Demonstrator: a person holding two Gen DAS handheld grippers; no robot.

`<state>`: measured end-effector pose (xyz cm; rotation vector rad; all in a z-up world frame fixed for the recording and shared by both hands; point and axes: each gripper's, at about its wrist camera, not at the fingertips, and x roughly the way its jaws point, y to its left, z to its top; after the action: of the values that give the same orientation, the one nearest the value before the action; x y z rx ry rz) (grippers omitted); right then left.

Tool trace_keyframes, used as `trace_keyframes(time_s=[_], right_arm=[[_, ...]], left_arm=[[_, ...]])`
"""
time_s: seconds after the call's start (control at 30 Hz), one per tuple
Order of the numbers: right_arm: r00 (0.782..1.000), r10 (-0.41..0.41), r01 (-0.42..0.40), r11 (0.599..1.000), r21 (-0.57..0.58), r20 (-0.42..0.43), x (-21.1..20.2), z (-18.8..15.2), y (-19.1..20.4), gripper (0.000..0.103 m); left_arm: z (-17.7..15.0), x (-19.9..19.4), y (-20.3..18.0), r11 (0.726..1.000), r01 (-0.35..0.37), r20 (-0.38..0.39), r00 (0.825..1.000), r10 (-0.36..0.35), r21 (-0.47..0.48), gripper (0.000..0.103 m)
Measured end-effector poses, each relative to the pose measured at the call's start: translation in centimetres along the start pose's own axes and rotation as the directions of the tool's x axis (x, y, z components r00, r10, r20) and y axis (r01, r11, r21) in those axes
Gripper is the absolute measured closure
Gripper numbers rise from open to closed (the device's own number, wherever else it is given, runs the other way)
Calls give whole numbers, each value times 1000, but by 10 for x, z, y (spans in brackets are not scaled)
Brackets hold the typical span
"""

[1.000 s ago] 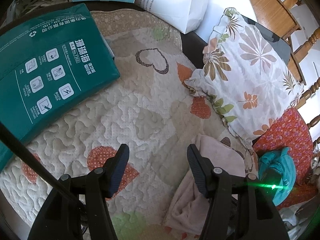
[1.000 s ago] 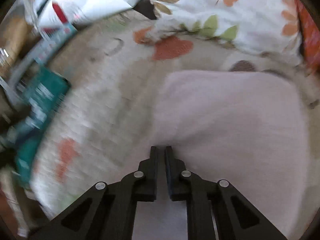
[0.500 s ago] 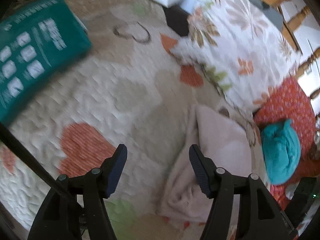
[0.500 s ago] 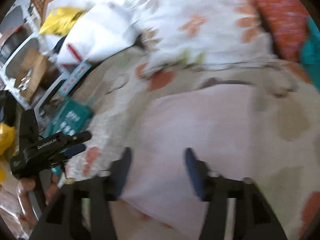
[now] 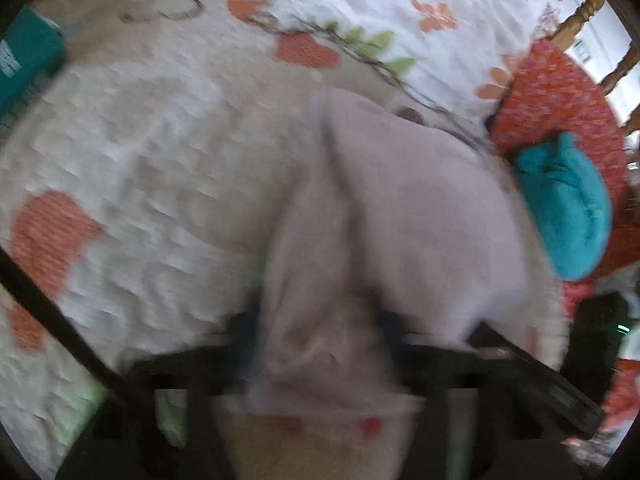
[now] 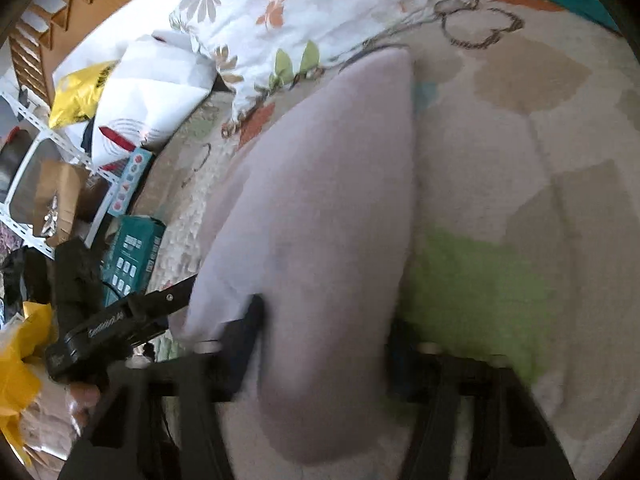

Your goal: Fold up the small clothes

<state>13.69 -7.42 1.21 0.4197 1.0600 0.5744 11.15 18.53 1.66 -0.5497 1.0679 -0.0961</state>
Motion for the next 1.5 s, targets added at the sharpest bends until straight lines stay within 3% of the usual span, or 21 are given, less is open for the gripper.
trace_keyframes(time_s=[0.07, 0.2, 0.27, 0.37, 0.4, 0.5, 0.6, 0.67, 0.7, 0.73, 0.77, 0.87, 0.97, 1.07, 1.13, 1.17, 1.23, 1.37, 1.43, 1.5], right_arm=[[999, 34, -34, 999, 19, 7, -12, 2, -3, 83], [999, 25, -23, 998, -53, 43, -56, -6, 5, 85], [999, -14, 18, 992, -123, 35, -69, -17, 10, 85], [992, -124, 119, 974, -195, -14, -63, -42, 8, 73], [984, -174, 162, 961, -226, -31, -59, -53, 7, 69], [986, -168, 162, 962, -222, -12, -73, -66, 3, 56], [982, -177, 186, 962, -199, 58, -103, -63, 2, 55], [968, -209, 235, 951, -199, 142, -130, -56, 9, 52], [962, -213, 246, 948, -202, 171, -137, -53, 13, 49], [957, -211, 252, 945, -209, 198, -144, -49, 19, 48], [953, -210, 257, 942, -218, 217, -147, -45, 25, 48], [948, -219, 276, 927, -253, 232, -137, -30, 47, 50], [958, -226, 269, 925, -270, 178, -97, -13, 62, 73], [955, -267, 293, 916, -275, 128, -54, -9, 65, 74], [949, -310, 314, 906, -285, 61, -21, -10, 63, 74], [934, -355, 348, 886, -306, 33, -7, -12, 64, 74], [914, -399, 398, 846, -356, 73, -6, -14, 78, 73], [932, -332, 361, 824, -436, 145, -19, -19, 117, 74], [937, -329, 343, 815, -466, 115, -6, -19, 127, 74], [923, -380, 360, 801, -479, 59, 23, -18, 129, 74]], left_arm=[[-3, -9, -6, 1000, 6, 21, 1000, -6, -8, 88], [-17, -29, -27, 997, 67, 28, 997, -68, 28, 90], [-26, -30, -29, 999, 20, 13, 1000, -20, 33, 90], [-31, -13, -16, 994, -111, -35, 993, 112, 21, 89], [-32, -12, -10, 993, -120, -40, 992, 120, 11, 84], [-33, -22, 1, 994, -98, -29, 995, 97, -38, 76], [-36, -47, 1, 983, -183, 60, 981, 184, -26, 74], [-38, -66, -1, 981, -192, 122, 974, 193, -22, 61], [-41, -77, -1, 980, -200, 163, 966, 201, -25, 49], [-45, -87, -3, 977, -212, 207, 955, 213, -29, 38], [-50, -98, -4, 974, -225, 258, 939, 226, -35, 33], [-61, -112, -6, 967, -252, 332, 909, 250, -39, 28], [-58, -108, -11, 962, -273, 336, 908, 253, 14, 28], [-57, -105, -14, 951, -306, 356, 893, 276, 30, 28], [-56, -109, -12, 955, -296, 360, 894, 268, 23, 28], [-55, -110, -9, 957, -288, 363, 894, 263, 16, 28], [-52, -116, -3, 961, -276, 371, 892, 260, -11, 28], [-43, -129, 17, 964, -248, 372, 889, 267, -98, 26], [-40, -133, 25, 960, -244, 376, 884, 278, -135, 26], [-38, -135, 29, 957, -247, 382, 879, 287, -152, 26]])
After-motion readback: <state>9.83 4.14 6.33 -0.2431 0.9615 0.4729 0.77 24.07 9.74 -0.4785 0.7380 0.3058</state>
